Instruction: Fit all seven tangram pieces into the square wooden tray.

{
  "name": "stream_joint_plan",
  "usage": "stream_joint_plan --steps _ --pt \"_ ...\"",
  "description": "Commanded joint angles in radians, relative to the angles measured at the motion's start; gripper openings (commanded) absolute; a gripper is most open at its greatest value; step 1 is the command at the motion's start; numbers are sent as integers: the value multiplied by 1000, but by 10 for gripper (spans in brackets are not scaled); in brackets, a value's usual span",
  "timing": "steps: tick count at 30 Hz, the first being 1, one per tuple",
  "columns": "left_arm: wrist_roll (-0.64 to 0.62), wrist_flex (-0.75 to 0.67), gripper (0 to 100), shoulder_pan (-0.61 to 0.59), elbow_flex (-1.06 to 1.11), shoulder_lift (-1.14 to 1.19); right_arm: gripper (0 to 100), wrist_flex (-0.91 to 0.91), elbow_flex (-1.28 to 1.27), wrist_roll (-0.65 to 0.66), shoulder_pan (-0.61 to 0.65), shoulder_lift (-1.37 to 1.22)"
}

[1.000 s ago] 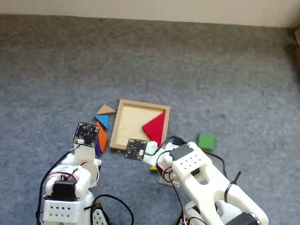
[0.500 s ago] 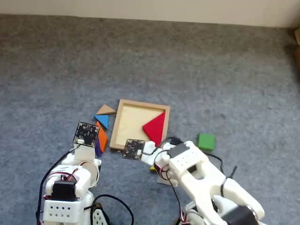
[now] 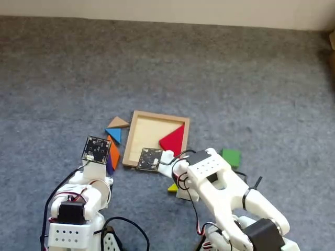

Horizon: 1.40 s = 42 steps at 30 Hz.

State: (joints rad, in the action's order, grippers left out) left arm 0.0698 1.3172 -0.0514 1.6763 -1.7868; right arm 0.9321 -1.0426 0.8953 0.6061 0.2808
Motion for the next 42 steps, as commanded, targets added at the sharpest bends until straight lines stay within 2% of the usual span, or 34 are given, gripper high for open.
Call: stream_joint_plan --steps 1,7,14,22,29,42 --pt "6 5 7 -15 19 -38 238 -1 31 9 -27 -13" --pt "6 5 7 -15 19 -38 207 136 39 8 -28 -12" --pt "6 5 7 -15 19 -38 206 142 39 8 -27 21" --pt "6 5 7 -15 19 -38 206 197 18 6 -30 372" --pt "6 5 7 -15 19 -38 206 188 -28 -46 -58 625" --pt "6 5 7 -15 19 -38 206 -259 -39 -269 -39 677"
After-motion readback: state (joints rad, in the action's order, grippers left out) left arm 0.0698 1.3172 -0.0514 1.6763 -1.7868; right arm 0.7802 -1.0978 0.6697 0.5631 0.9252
